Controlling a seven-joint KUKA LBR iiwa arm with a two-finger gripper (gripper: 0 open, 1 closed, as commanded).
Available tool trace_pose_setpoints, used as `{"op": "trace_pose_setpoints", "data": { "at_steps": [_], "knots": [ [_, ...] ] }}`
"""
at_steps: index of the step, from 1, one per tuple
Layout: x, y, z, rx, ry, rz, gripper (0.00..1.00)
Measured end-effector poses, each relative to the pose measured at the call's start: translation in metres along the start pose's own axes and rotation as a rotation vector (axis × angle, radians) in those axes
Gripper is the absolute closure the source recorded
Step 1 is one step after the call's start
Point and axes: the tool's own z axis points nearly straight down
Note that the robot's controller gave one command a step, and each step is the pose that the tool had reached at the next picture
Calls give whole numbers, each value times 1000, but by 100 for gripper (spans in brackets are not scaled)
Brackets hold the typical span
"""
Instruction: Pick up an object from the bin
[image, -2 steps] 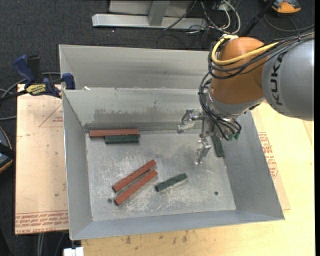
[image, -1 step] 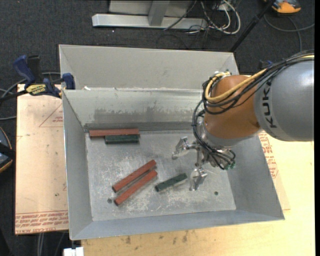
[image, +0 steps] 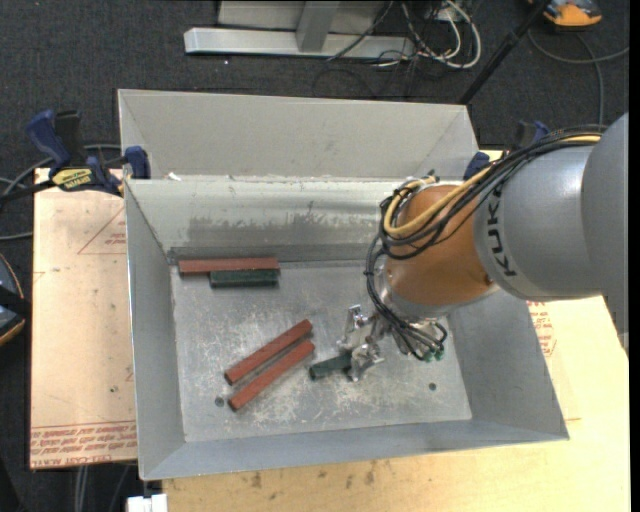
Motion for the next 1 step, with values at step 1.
{"op": "trace_pose_setpoints", "data": {
  "at_steps": [1],
  "knots": [
    [0, 0, 0, 0, 0, 0, 100]
  ]
}}
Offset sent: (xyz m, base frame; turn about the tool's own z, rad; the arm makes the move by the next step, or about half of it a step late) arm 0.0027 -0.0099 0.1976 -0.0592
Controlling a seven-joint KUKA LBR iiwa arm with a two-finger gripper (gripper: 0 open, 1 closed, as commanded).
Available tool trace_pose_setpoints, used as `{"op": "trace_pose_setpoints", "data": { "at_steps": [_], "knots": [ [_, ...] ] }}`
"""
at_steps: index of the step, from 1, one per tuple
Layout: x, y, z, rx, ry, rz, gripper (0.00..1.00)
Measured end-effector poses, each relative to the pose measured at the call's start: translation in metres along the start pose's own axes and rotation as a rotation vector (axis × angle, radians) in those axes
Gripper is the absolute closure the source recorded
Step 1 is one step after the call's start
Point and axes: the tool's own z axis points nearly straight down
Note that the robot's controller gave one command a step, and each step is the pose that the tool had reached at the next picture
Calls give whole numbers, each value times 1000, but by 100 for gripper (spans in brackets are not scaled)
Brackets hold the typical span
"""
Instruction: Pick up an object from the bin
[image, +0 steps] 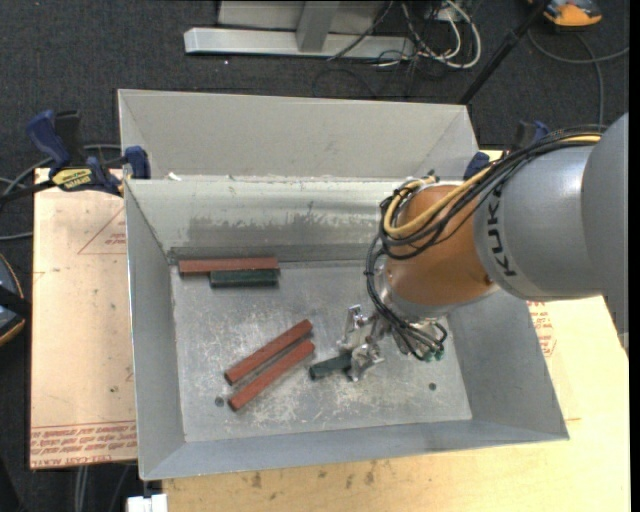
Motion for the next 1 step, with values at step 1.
{"op": "trace_pose_setpoints", "data": {
  "at_steps": [1],
  "knots": [
    [-5, -10, -198, -2, 14, -57, 100]
  ]
}}
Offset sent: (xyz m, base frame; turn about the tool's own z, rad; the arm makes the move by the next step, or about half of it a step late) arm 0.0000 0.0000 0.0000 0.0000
